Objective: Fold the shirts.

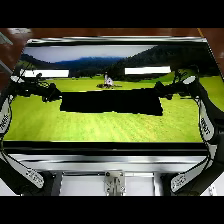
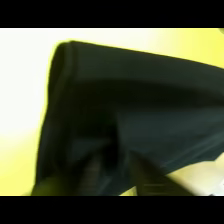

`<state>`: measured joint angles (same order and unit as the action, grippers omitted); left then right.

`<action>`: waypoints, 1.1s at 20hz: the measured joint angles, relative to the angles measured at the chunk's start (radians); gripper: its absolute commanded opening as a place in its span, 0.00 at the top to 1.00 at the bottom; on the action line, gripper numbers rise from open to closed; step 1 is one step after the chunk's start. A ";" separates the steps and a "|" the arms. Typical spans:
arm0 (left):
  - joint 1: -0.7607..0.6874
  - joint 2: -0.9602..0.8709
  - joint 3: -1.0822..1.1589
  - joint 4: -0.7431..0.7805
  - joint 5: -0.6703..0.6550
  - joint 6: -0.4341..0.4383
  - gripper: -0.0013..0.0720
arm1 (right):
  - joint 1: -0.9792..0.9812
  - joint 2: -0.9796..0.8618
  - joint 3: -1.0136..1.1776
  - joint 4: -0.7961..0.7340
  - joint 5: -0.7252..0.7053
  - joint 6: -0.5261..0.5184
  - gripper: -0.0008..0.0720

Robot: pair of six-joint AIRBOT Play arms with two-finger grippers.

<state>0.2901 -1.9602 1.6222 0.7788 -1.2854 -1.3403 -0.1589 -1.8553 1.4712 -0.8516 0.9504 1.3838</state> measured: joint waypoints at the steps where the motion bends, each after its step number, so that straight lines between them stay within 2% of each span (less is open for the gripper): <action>1: 0.000 -0.006 0.009 0.000 -0.004 -0.007 0.36 | -0.001 -0.006 0.003 0.001 0.004 -0.002 0.19; 4: 0.011 -0.015 0.056 -0.003 -0.047 -0.020 0.36 | -0.016 0.011 0.011 0.002 0.068 -0.047 0.19; 6: 0.029 -0.015 0.099 -0.002 -0.090 -0.038 0.36 | -0.042 0.044 0.014 -0.029 0.100 -0.068 0.12; 11: 0.054 0.017 0.156 -0.002 -0.200 -0.063 0.36 | -0.117 0.076 0.016 -0.121 0.188 -0.034 0.12; 20: -0.014 0.067 0.170 -0.022 -0.285 -0.055 0.37 | -0.076 -0.061 0.017 -0.029 0.220 -0.043 0.13; 21: -0.027 0.071 0.171 -0.039 -0.287 -0.049 0.37 | -0.067 -0.069 0.017 -0.013 0.215 -0.045 0.40; 22: -0.040 0.073 0.171 -0.055 -0.289 -0.043 0.37 | -0.057 -0.077 0.017 -0.010 0.204 -0.049 0.77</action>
<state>0.2501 -1.8870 1.7931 0.7235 -1.5742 -1.3830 -0.2157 -1.9324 1.4879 -0.8619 1.1545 1.3350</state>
